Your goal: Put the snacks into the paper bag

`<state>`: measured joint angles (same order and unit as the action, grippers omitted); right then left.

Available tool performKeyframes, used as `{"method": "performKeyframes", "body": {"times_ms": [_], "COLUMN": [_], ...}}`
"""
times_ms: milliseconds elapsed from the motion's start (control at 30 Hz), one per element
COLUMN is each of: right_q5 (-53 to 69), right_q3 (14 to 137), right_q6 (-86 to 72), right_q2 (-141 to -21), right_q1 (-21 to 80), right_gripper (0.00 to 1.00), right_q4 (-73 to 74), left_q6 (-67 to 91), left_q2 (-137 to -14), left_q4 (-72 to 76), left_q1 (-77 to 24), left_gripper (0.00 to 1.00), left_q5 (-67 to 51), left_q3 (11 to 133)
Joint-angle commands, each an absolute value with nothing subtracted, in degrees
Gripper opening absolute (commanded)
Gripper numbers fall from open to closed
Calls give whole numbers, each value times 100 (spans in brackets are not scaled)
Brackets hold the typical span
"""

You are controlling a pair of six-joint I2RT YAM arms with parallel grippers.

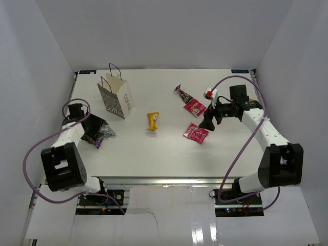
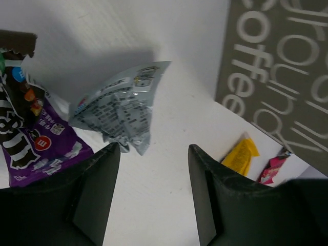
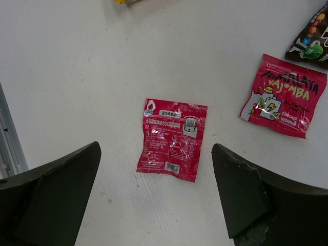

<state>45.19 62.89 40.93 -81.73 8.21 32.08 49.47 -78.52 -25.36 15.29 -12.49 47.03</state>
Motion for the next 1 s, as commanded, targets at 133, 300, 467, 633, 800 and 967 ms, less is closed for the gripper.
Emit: {"method": "performKeyframes", "body": {"times_ms": [133, 300, 467, 633, 800, 967], "right_q5": [4658, 4676, 4676, 4667, 4684, 4693], "right_q3": [6442, 6363, 6372, 6355, 6319, 6258], "right_q6": [3973, 3894, 3867, 3858, 3841, 3841], "right_q2": [-8262, -8306, -8358, -8376, -8350, -8341], "right_q1": [756, 747, 738, 738, 721, 694], "right_gripper": [95, 95, 95, 95, 95, 95], "right_q4": [3015, 2944, 2927, 2909, 2909, 2909], "left_q6": [4799, 4632, 4728, 4782, 4737, 4545], "left_q2": [-9095, -9167, -9456, -9668, -9573, -8703], "left_q4": [-3972, -3938, -3710, -3437, -3410, -3375], "left_q1": [1538, 1538, 1538, 1538, 1538, 1529], "left_gripper": [67, 70, 69, 56, 38, 25], "left_q5": [-449, -404, -536, -562, -606, -711], "left_q3": [5915, 5722, 5511, 5554, 5678, 5757]}}
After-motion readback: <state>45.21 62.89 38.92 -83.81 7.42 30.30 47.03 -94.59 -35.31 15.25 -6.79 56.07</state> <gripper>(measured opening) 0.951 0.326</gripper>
